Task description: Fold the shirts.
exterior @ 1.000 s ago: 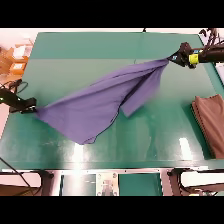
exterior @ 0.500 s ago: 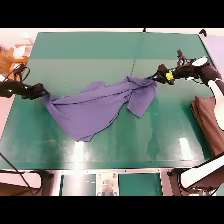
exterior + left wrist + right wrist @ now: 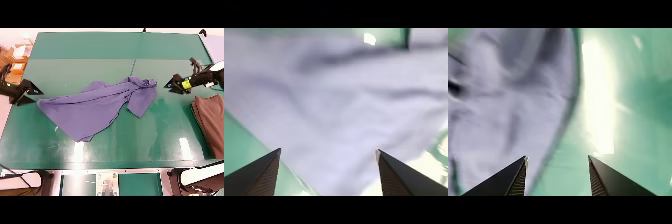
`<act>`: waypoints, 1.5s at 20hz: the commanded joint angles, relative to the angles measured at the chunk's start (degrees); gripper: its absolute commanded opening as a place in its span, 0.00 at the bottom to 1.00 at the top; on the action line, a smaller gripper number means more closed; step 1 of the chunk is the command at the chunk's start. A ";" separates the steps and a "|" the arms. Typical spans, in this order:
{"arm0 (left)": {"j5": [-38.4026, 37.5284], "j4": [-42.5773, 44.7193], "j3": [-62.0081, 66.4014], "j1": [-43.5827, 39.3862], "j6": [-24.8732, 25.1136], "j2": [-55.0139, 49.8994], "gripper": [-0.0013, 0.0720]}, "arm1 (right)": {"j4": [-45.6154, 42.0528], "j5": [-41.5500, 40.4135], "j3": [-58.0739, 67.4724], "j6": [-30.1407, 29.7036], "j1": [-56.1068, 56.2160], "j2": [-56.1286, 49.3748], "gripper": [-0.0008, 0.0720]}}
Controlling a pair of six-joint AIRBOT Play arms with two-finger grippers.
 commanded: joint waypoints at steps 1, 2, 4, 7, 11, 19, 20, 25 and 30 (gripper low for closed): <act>-0.94 -1.86 -15.02 -0.79 -2.86 12.66 0.93 | 1.22 -4.48 -4.28 -2.08 0.28 -1.60 0.63; 0.13 -1.97 -20.46 -1.57 -2.97 17.00 0.93 | 3.45 -5.66 -4.20 -2.89 0.42 -2.86 0.63; 2.99 -2.32 -30.71 -3.78 -4.76 25.16 0.93 | 8.31 -6.38 -3.08 -3.96 1.29 -6.03 0.62; 7.43 -6.29 -41.64 -9.81 -7.43 32.46 0.93 | 12.02 -6.54 0.72 -4.74 3.63 -10.95 0.59; 20.13 -12.33 -50.58 -25.11 -11.98 33.11 0.93 | 12.61 -7.61 5.27 -4.74 6.19 -13.49 0.23; 46.56 -15.76 -55.10 -40.33 -19.10 30.82 0.93 | 12.72 -5.62 5.66 -4.74 6.34 -13.44 0.03; 47.32 -15.80 -55.10 -40.33 -19.04 29.64 0.92 | 12.74 -4.90 5.66 -4.74 6.32 -13.38 0.03; 50.36 -23.30 -53.70 -40.30 -9.84 22.05 0.05 | 12.70 -1.03 5.66 -4.94 5.84 -9.73 0.03; 44.48 -22.47 -39.58 -37.46 -1.90 22.38 0.05 | 13.22 2.71 5.88 -5.18 2.23 4.46 0.03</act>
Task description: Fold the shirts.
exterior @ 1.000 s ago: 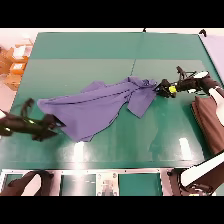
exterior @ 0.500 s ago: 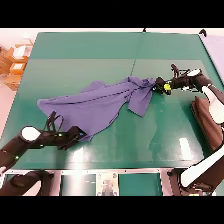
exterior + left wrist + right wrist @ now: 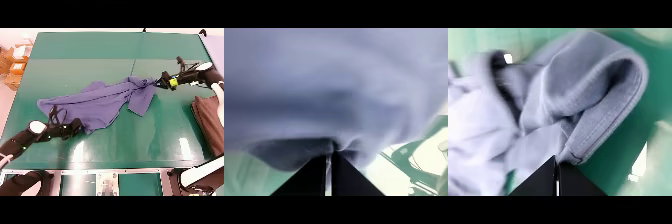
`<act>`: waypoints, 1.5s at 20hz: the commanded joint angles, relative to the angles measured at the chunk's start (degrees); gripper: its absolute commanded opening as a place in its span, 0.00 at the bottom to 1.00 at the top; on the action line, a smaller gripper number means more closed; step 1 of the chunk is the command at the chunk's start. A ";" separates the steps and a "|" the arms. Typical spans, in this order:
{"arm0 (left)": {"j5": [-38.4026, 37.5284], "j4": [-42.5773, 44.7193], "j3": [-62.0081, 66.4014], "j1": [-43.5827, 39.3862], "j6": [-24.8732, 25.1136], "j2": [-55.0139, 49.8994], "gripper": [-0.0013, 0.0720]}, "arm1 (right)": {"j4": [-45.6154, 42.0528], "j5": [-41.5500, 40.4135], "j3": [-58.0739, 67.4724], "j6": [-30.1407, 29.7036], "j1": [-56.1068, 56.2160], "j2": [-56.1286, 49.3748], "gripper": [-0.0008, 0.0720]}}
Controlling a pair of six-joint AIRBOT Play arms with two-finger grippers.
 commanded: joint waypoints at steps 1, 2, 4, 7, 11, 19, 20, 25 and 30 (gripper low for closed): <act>-6.32 -0.79 12.74 2.32 7.76 0.42 0.05 | 1.62 2.16 0.63 -0.15 -3.04 11.37 0.03; -8.15 -0.79 18.88 2.97 8.72 1.60 0.05 | 3.26 2.16 1.33 -0.15 -4.44 15.39 0.03; -9.66 1.36 31.87 4.07 9.22 4.59 0.05 | 7.85 2.10 3.98 -0.15 -7.34 23.50 0.03; -10.93 7.10 54.42 4.81 9.20 7.37 0.05 | 13.90 0.92 10.34 -0.17 -11.19 33.75 0.03; -14.12 14.32 80.37 4.81 8.24 7.45 0.05 | 14.14 -8.74 19.19 -0.13 -15.06 45.29 0.03; -32.06 28.13 86.79 4.81 0.39 7.26 0.05 | 13.29 -15.69 21.86 -0.15 -17.33 49.00 0.03; -33.00 30.12 84.11 4.81 -0.39 7.26 0.05 | 13.31 -15.58 21.86 -0.13 -17.22 47.28 0.03; -31.65 30.91 63.65 4.81 0.13 2.86 0.05 | 12.96 -11.76 20.39 -0.15 -12.24 33.22 0.03; -22.40 30.62 54.47 4.81 6.32 -20.37 0.05 | 1.53 -12.46 15.69 0.11 -2.01 14.62 0.03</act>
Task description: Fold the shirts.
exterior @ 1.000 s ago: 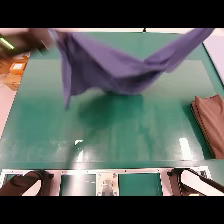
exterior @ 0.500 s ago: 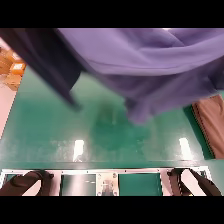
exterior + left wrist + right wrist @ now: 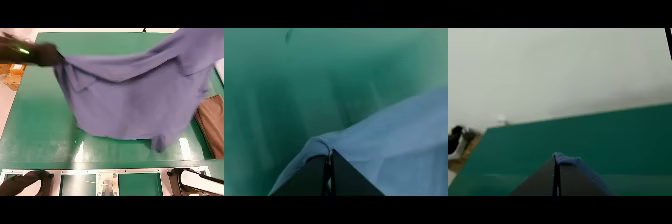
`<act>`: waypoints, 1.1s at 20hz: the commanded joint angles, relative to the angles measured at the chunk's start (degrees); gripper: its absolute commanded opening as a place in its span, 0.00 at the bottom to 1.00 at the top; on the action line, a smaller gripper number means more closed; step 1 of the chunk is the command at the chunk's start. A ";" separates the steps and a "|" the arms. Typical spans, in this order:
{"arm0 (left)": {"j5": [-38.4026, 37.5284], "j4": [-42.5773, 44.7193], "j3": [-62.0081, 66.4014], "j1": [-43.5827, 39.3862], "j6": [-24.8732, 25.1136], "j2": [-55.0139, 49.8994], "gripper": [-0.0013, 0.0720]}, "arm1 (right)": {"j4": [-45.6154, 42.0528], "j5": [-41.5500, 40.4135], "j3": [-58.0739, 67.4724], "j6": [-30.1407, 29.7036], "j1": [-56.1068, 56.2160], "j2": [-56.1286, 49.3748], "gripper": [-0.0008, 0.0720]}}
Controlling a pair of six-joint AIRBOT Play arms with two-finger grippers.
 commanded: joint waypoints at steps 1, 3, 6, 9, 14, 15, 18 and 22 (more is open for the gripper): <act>7.87 -0.13 -4.22 0.04 3.63 -17.44 0.05 | -7.34 -0.39 -2.43 0.46 6.10 -13.86 0.03; 10.69 -0.22 -0.33 0.07 3.58 -28.63 0.05 | -7.76 -2.19 -2.40 2.73 7.15 -21.42 0.03; 10.80 -0.98 9.75 0.04 3.58 -39.80 0.05 | -7.78 -5.11 -2.40 5.55 7.54 -28.52 0.03; 9.81 -1.07 15.30 0.07 3.58 -42.01 0.25 | -7.85 -1.05 -2.40 6.27 6.71 -31.17 0.32; -16.94 -0.42 27.65 7.43 5.46 -41.94 0.80 | -7.85 16.17 -2.62 5.29 -0.68 -28.44 0.40; -22.88 -0.50 28.96 9.73 4.96 -41.92 0.80 | -8.04 19.21 -4.37 4.63 -1.95 -26.88 0.40; -29.77 -1.46 24.90 15.69 3.32 -38.97 0.73 | -12.13 19.65 -18.08 3.15 -4.81 -17.59 0.40; -29.22 -1.05 8.28 20.48 4.44 -28.39 0.73 | -17.86 16.13 -40.13 3.21 -12.52 -3.98 0.41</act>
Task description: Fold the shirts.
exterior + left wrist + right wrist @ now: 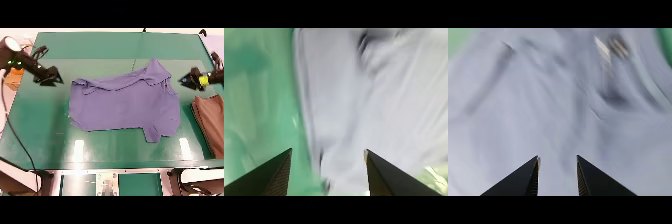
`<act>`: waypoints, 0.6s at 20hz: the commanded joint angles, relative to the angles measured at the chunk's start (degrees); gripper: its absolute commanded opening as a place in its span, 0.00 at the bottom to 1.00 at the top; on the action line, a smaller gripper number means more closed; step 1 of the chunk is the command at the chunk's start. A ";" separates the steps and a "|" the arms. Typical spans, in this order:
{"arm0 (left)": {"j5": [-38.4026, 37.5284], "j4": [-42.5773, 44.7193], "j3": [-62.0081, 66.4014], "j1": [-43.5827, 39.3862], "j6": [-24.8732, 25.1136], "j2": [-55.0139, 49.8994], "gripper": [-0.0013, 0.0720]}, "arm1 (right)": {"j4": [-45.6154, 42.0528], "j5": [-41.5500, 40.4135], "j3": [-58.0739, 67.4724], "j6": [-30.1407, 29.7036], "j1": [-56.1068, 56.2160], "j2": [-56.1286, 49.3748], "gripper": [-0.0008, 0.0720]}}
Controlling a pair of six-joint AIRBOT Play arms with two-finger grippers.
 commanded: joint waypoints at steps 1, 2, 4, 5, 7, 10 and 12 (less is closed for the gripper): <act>-2.25 0.31 -14.78 5.14 1.40 9.66 0.73 | -3.69 -1.22 -17.53 -0.46 -7.23 10.58 0.41; -0.81 0.55 -20.76 6.54 1.97 13.35 0.73 | -3.69 -2.29 -21.68 -0.46 -9.46 12.70 0.41; 2.34 0.61 -33.40 9.35 3.74 20.61 0.73 | -3.69 -4.52 -28.20 -0.50 -12.76 15.32 0.41; 4.61 0.13 -39.45 10.32 4.74 23.69 0.73 | -3.69 -5.57 -30.84 -0.76 -13.79 16.13 0.41; 9.75 -2.34 -48.37 10.03 7.13 26.60 0.73 | -3.58 -7.06 -34.36 -2.16 -14.23 16.41 0.41; 18.99 -13.53 -57.00 9.64 13.27 26.34 0.73 | -2.23 -9.38 -37.09 -2.19 -14.14 16.44 0.40; 23.56 -16.41 -59.71 8.26 15.50 25.49 0.73 | -2.05 -9.60 -37.33 -2.19 -14.16 16.44 0.40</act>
